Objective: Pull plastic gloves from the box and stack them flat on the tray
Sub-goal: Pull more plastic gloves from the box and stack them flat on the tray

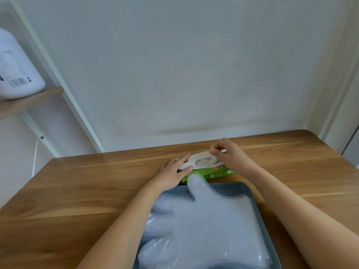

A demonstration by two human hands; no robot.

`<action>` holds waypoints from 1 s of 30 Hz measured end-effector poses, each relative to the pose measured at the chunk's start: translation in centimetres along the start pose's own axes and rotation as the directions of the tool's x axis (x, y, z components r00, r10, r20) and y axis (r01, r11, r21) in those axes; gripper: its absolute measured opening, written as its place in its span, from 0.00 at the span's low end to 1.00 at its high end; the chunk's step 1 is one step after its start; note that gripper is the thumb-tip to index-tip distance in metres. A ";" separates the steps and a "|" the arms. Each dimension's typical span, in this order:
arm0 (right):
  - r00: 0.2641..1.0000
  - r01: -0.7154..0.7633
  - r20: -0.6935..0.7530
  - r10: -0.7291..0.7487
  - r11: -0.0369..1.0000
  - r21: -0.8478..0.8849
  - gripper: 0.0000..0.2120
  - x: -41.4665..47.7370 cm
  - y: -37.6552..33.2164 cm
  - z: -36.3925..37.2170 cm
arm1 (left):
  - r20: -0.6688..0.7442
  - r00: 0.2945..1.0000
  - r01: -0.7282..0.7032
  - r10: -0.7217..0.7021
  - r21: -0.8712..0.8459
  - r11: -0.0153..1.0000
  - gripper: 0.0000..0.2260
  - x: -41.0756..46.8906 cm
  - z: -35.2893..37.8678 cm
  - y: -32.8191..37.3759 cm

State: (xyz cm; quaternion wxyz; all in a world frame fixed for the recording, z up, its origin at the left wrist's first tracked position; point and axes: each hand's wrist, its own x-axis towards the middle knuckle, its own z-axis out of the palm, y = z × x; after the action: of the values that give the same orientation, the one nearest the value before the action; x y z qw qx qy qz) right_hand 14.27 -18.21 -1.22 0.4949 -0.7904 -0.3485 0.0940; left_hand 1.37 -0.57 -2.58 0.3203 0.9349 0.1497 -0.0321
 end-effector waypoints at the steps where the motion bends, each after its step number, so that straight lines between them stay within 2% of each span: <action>1: 1.000 -0.009 -0.001 0.009 1.000 0.029 0.05 0.0 0.0 -0.3 | -0.002 1.000 0.001 -0.001 -0.003 1.000 0.23 0.0 0.0 0.0; 4: 1.000 -0.018 0.021 0.017 1.000 0.021 0.03 0.1 0.3 -0.6 | -0.005 1.000 0.013 -0.013 -0.012 1.000 0.23 0.0 0.1 -0.1; 9: 0.992 0.118 0.088 -0.095 0.945 -0.307 0.14 0.0 1.2 0.6 | 0.003 1.000 0.025 -0.025 -0.014 1.000 0.23 0.0 0.1 -0.1; 14: 0.976 0.217 0.078 -0.202 0.907 -0.360 0.12 0.2 1.8 1.5 | 0.004 1.000 0.022 -0.022 0.001 1.000 0.23 0.0 0.1 -0.2; 19: 0.948 0.302 0.015 -0.318 0.883 -0.360 0.03 0.3 2.3 2.3 | 0.009 1.000 0.028 -0.028 -0.001 1.000 0.23 0.0 0.2 -0.3; 22: 0.950 0.301 0.064 -0.304 0.850 -0.432 0.05 0.6 2.2 2.6 | 0.012 1.000 0.017 -0.017 0.005 1.000 0.23 -0.2 0.2 0.0; 24: 0.956 0.285 0.056 -0.287 0.869 -0.406 0.04 0.7 2.2 2.7 | 0.010 1.000 0.016 -0.016 0.012 1.000 0.23 -0.2 0.2 0.2; 27: 0.981 0.189 -0.014 -0.195 0.964 -0.188 0.02 0.2 1.8 2.1 | 0.007 1.000 0.015 -0.015 0.011 1.000 0.24 -0.2 0.3 0.3; 30: 0.993 0.108 -0.045 -0.109 0.994 -0.026 0.06 0.1 1.3 1.6 | -0.007 1.000 0.011 -0.011 -0.001 1.000 0.24 0.0 0.3 0.1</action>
State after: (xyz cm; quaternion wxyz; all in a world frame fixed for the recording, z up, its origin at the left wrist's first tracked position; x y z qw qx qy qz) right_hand 14.13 -17.34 -3.08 0.4980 -0.7779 -0.3805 0.0448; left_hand 1.43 -0.86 -2.79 0.3202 0.9339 0.1559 -0.0306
